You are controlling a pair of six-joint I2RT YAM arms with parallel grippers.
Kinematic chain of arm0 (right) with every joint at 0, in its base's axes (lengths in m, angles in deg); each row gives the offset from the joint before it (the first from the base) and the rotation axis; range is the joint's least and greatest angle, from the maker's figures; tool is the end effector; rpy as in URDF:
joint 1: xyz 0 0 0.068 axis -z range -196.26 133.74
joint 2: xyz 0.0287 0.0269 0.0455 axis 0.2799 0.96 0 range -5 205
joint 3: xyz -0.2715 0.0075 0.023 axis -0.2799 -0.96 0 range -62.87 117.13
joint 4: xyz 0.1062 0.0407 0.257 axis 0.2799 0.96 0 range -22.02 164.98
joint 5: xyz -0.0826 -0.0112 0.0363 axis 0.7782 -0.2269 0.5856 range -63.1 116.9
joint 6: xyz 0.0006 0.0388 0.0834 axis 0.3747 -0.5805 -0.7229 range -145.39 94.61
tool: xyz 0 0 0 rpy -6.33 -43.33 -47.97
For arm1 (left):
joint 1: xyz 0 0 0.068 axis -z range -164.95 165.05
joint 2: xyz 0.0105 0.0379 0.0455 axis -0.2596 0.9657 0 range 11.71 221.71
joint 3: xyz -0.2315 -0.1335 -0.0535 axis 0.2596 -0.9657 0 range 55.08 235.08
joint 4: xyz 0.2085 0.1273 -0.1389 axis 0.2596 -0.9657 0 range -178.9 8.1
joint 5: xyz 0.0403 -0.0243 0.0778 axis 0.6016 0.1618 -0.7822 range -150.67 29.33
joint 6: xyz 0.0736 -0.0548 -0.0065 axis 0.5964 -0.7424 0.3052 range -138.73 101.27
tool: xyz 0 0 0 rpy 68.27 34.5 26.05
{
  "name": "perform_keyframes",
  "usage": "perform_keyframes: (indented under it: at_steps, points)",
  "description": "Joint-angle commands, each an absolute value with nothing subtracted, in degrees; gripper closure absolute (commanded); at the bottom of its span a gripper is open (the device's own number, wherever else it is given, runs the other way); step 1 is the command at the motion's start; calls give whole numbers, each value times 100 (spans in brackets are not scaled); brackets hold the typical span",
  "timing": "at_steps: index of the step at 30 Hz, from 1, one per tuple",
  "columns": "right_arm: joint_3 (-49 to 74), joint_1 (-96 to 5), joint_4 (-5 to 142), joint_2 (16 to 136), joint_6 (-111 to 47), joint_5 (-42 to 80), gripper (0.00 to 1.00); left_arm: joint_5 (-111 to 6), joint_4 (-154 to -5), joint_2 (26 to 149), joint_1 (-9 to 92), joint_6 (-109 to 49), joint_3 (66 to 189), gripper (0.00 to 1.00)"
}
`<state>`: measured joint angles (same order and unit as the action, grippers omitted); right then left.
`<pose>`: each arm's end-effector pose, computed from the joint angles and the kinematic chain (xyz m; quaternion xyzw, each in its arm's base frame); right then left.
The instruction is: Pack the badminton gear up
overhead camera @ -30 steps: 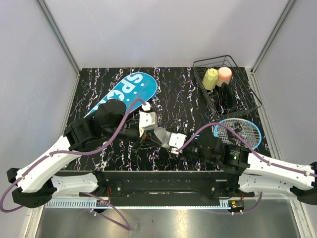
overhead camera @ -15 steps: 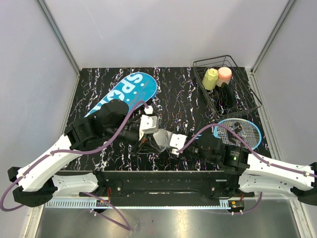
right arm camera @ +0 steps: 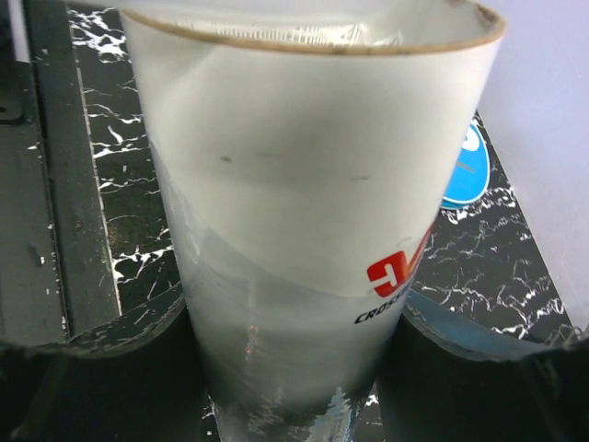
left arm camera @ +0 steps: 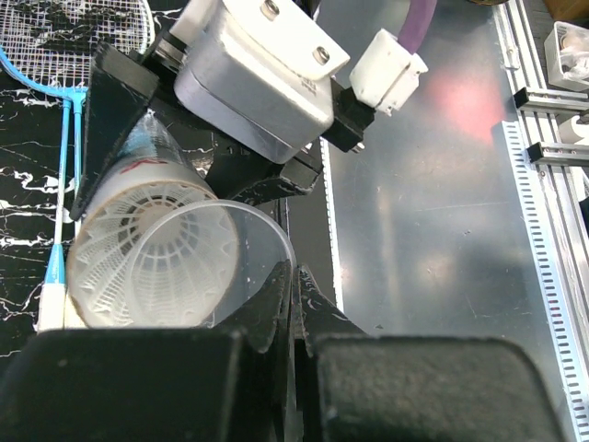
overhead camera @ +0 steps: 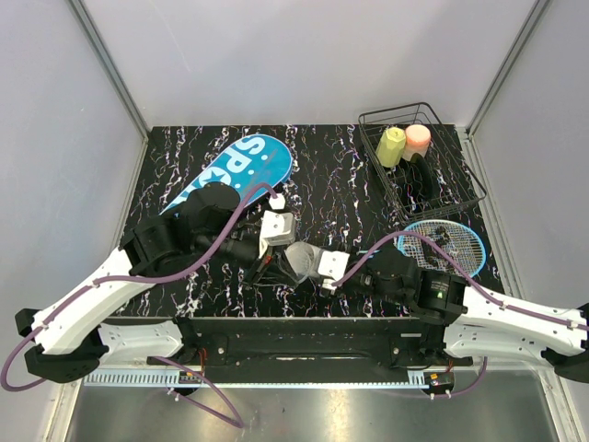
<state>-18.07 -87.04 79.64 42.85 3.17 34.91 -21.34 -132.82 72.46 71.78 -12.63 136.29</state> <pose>0.0972 0.2440 0.3152 -0.5746 0.5438 0.1678 0.5883 0.0867 -0.2278 0.4229 0.5687 0.6104 -0.4640 0.2978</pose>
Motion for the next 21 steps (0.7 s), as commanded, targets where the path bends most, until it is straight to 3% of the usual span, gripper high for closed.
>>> perform_keyframes:
  at_steps: [1, 13, 21]
  points:
    - [-1699, -8692, 7518, 4105, 528, 2971, 66, -1937, -13042, 7375, 7183, -1302, 13972, 100]
    - [-1752, -8692, 7510, 4009, 546, 2699, 66, -2112, -13323, 7561, 7183, -1241, 14042, 100]
    - [-1769, -8683, 7431, 3868, 528, 2321, 66, -1374, -13525, 7851, 7191, -1144, 14042, 100]
